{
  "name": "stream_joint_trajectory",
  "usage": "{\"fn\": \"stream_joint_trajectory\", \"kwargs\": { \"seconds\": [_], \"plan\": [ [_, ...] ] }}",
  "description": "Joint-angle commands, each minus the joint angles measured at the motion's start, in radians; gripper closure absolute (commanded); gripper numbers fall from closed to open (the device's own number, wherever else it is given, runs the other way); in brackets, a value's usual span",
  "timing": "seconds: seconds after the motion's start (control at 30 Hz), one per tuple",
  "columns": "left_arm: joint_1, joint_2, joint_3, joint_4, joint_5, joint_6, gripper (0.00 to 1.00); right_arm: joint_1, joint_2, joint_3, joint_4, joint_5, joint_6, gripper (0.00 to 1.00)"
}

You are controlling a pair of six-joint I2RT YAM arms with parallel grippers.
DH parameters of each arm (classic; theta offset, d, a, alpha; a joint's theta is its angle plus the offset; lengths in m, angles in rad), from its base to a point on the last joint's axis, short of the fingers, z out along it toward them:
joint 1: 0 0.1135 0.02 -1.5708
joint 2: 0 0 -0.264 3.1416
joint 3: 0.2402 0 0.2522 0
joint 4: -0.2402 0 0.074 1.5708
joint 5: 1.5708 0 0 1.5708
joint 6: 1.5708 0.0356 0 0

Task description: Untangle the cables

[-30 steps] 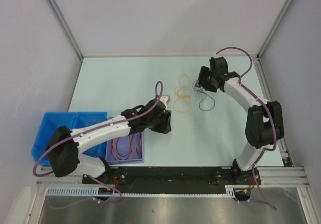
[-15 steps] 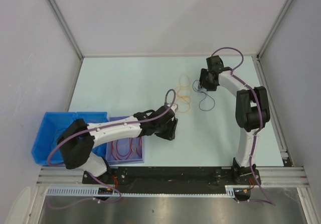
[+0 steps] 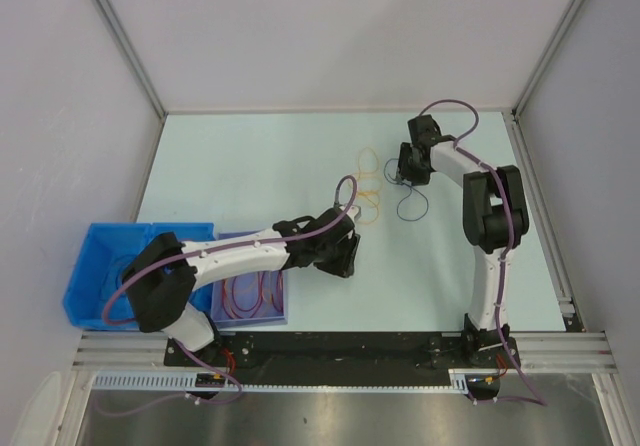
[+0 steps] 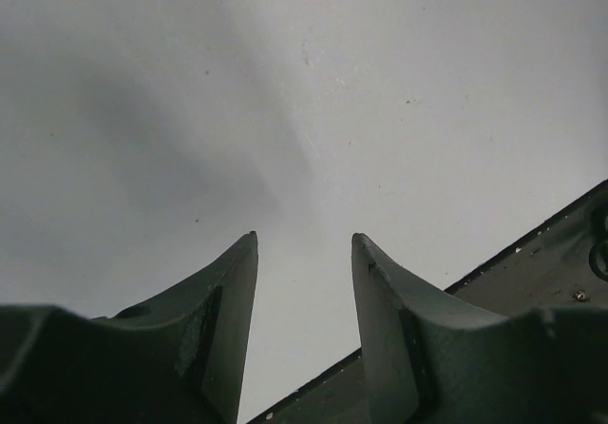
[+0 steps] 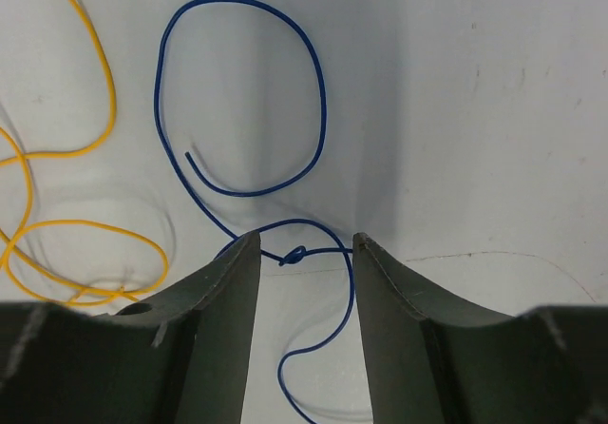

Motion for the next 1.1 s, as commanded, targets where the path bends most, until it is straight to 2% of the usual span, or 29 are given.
{"fn": "stream_joint_trajectory", "kwargs": {
  "seconds": [0.0, 0.07, 0.13, 0.17, 0.27, 0.37, 0.57, 1.07],
  "plan": [
    [-0.009, 0.009, 0.038, 0.025, 0.004, -0.001, 0.51, 0.002, 0.023, 0.049, 0.014, 0.018, -0.003, 0.55],
    [-0.011, 0.011, 0.036, 0.025, 0.004, -0.001, 0.51, 0.002, 0.031, 0.052, 0.017, 0.021, -0.006, 0.59],
    [-0.011, 0.011, 0.038, 0.025, 0.004, -0.001, 0.51, 0.002, 0.037, 0.052, 0.015, 0.021, -0.009, 0.69],
    [-0.011, 0.012, 0.038, 0.025, 0.004, -0.001, 0.51, 0.002, 0.040, 0.055, 0.012, 0.021, -0.006, 0.77],
    [-0.012, 0.014, 0.041, 0.021, 0.004, -0.001, 0.51, 0.002, 0.042, 0.053, 0.012, 0.011, -0.006, 0.91],
    [-0.012, 0.012, 0.046, 0.018, 0.003, -0.001, 0.52, 0.004, 0.037, 0.055, 0.009, -0.002, -0.006, 1.00],
    [-0.017, -0.003, 0.046, 0.008, -0.008, -0.002, 0.52, 0.004, -0.024, 0.064, -0.009, -0.072, 0.006, 1.00],
    [-0.019, -0.149, 0.069, -0.069, -0.138, 0.022, 0.52, 0.030, -0.507, 0.102, -0.037, -0.379, 0.104, 1.00]
  ]
}}
